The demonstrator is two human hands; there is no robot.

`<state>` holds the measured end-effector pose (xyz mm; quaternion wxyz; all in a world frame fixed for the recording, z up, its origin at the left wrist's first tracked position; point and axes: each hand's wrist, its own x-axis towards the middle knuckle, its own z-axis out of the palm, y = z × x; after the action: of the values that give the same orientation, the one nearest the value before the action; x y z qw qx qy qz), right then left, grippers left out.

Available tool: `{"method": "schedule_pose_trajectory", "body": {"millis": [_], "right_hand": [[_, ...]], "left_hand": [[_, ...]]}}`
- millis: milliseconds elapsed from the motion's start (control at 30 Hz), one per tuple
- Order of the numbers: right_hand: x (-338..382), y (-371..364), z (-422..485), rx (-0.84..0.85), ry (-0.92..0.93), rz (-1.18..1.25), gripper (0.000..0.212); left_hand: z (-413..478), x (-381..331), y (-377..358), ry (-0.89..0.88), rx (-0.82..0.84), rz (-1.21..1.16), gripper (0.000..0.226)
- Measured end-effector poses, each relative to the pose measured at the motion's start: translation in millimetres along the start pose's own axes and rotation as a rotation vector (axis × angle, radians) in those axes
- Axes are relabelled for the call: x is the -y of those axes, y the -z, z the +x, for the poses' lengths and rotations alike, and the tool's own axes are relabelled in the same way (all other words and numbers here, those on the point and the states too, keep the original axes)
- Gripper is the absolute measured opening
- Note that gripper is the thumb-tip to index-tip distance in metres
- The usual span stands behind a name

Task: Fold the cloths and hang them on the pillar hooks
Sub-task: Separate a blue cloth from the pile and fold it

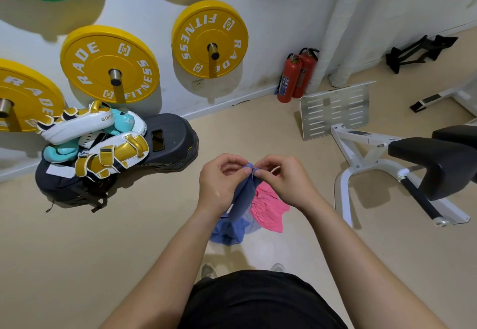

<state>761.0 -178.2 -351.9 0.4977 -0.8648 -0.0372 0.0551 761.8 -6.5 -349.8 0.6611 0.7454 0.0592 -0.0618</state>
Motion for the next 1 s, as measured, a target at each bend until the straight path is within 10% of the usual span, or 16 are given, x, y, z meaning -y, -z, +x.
{"method": "schedule_pose_trajectory", "body": {"millis": [1000], "right_hand": [[3.8,1.6,1.5,0.192,-0.241,0.211,0.009]], "left_hand": [[-3.0,4.3,11.2,-0.017,0.225,0.152,0.029]]}}
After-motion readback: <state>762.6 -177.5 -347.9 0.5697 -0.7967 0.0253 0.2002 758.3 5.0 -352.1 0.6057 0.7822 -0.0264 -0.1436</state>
